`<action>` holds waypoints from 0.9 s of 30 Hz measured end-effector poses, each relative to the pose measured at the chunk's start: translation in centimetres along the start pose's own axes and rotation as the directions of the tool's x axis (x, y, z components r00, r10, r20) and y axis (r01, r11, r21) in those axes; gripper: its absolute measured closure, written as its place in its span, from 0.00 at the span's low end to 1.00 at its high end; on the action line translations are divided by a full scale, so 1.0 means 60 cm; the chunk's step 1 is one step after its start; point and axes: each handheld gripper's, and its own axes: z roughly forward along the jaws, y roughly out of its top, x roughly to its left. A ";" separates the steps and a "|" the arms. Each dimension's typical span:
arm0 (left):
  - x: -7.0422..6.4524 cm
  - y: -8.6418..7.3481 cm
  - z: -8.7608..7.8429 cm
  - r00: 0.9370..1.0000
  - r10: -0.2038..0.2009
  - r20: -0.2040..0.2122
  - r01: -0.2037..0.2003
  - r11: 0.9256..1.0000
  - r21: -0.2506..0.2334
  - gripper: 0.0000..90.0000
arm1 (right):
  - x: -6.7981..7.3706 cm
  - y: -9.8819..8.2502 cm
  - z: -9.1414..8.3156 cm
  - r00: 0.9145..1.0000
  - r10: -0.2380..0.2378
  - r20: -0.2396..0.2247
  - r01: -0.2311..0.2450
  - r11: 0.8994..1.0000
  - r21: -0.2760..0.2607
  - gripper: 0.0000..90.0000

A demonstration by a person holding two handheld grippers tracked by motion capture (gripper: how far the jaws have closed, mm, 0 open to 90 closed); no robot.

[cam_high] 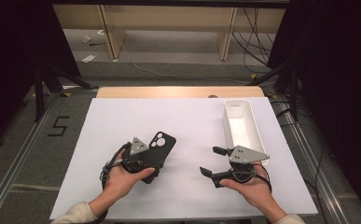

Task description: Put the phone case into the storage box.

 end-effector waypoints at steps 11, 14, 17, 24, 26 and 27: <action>-0.008 0.002 -0.001 1.000 0.009 0.005 -0.009 1.000 -0.013 0.17 | -0.001 0.011 0.012 1.000 0.014 0.002 -0.014 1.000 -0.019 0.10; -0.011 0.003 -0.001 1.000 0.014 0.009 -0.014 1.000 -0.015 0.17 | -0.001 0.014 0.017 1.000 0.020 -0.002 -0.020 1.000 -0.021 0.08; -0.014 0.003 -0.001 1.000 0.020 0.010 -0.020 1.000 -0.018 0.17 | -0.002 0.017 0.024 1.000 0.027 0.000 -0.027 0.999 -0.028 0.08; -0.018 0.005 -0.002 1.000 0.022 0.014 -0.022 0.999 -0.026 0.17 | -0.004 0.026 0.045 0.999 0.049 -0.007 -0.050 0.998 -0.034 0.07; -0.020 0.006 -0.002 1.000 0.026 0.016 -0.025 0.999 -0.027 0.17 | -0.004 0.028 0.051 0.998 0.055 -0.009 -0.055 0.998 -0.036 0.07; -0.022 0.006 -0.002 1.000 0.026 0.017 -0.025 0.999 -0.026 0.17 | -0.005 0.029 0.053 0.999 0.054 -0.007 -0.054 0.998 -0.036 0.07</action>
